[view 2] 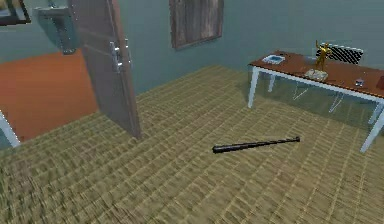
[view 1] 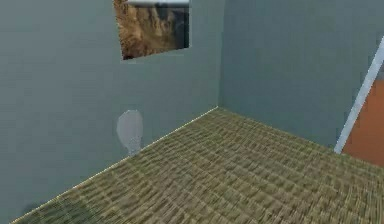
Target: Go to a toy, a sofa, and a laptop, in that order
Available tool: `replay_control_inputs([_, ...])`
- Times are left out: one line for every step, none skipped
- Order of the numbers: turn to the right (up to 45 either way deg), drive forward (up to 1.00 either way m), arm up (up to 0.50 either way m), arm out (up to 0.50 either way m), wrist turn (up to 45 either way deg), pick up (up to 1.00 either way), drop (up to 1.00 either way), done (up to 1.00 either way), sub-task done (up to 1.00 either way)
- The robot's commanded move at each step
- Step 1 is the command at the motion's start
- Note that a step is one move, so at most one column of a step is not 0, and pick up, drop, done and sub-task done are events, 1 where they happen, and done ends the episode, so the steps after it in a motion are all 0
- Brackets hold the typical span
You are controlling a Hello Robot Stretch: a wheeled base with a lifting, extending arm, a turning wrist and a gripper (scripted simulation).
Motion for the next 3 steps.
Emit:
replay_control_inputs([45.0,0.00,0.00,0.00,0.0,0.00,0.00,0.00,0.00])
replay_control_inputs([45.0,0.00,0.00,0.00,0.0,0.00,0.00,0.00,0.00])
replay_control_inputs([45.0,0.00,0.00,0.00,0.0,0.00,0.00,0.00,0.00])
